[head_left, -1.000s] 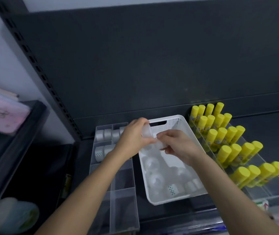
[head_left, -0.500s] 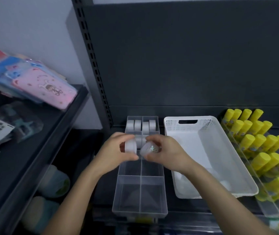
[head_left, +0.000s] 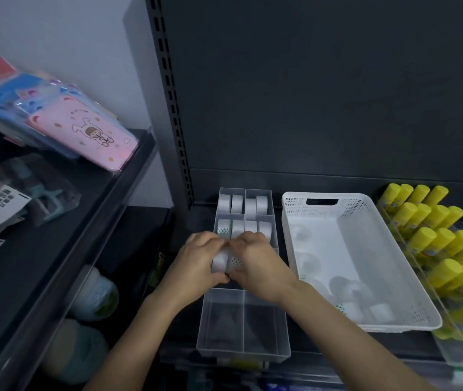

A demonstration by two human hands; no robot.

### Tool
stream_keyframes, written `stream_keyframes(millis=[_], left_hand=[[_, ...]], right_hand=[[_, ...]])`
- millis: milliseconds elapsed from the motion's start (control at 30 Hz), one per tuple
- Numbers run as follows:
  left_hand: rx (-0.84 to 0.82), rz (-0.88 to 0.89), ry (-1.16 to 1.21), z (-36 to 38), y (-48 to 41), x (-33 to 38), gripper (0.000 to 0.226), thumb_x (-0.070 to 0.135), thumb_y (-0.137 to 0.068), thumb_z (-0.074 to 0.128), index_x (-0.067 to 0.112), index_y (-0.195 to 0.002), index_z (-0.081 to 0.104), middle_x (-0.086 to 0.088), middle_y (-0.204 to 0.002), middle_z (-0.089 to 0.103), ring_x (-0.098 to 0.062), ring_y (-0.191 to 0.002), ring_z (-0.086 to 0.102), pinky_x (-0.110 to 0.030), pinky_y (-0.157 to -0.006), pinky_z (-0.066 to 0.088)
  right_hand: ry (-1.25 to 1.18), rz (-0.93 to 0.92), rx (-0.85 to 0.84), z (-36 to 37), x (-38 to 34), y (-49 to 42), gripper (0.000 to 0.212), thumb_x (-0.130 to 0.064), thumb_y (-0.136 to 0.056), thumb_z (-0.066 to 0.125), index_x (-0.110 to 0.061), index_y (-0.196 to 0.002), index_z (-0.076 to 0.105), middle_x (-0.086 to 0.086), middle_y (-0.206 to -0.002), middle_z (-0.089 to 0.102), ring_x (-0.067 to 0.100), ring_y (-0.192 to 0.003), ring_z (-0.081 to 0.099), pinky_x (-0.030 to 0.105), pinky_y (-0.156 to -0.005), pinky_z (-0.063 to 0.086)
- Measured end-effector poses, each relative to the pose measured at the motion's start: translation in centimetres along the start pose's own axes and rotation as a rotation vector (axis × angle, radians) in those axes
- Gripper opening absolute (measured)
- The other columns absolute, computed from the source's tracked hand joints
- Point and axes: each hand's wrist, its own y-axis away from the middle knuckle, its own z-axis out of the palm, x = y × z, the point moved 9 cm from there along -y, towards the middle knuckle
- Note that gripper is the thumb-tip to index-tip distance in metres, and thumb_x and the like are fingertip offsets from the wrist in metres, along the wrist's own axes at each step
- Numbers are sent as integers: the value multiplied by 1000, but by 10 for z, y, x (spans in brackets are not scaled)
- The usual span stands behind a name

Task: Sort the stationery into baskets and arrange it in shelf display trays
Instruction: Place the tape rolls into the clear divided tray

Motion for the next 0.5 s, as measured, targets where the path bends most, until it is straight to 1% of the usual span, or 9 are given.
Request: stream_keyframes(millis=[67,133,200,300,400,433,500], left_hand=[[-13,-32,29,2,0,-3,68,29,-68,84,18,-128,54,19,-115,37,-3,-108,37,-17,-91,32],[-28,-65,73,4,1,-7,70,31,-71,82,18,-132,51,21,-116,35,-4,-111,44,-15,-91,34],[-34,-82,107,5,2,-9,71,33,-72,82,19,-134,50,22,-117,36,-2,-111,45,-13,-92,35],[-25,-80,128,2,3,-8,68,32,-72,82,17,-132,53,21,-117,39,-1,-109,46,-11,-92,35],[-15,-82,129,-3,4,-5,63,30,-73,81,19,-130,55,21,-117,41,0,-110,46,-14,-95,37],[-4,-81,130,-6,4,-4,61,29,-73,81,21,-128,56,21,-117,42,0,-110,45,-14,-96,36],[20,-70,140,-13,4,2,56,28,-75,80,25,-126,58,22,-117,43,1,-112,45,-11,-96,33]], right_hand=[[25,3,-6,2,0,-1,44,-19,-82,65,-9,-123,53,8,-116,49,25,-109,40,26,-87,41],[29,1,-14,4,-1,-1,47,-21,-83,66,-9,-125,52,8,-118,47,25,-110,39,30,-91,43],[20,0,-9,4,0,-1,48,-20,-83,66,-9,-127,51,7,-118,47,24,-111,38,31,-92,44],[-1,3,-14,5,3,-1,49,-19,-83,66,-11,-128,51,7,-120,47,24,-113,38,30,-93,43],[-72,13,-7,-1,6,0,48,-17,-84,64,-14,-130,51,7,-120,49,24,-116,40,30,-95,42],[-91,16,25,-7,9,2,45,-16,-85,63,-14,-129,52,8,-120,52,25,-116,43,28,-96,41],[-116,38,110,-25,20,8,41,-15,-87,62,-11,-128,56,10,-122,56,23,-115,50,19,-94,37]])
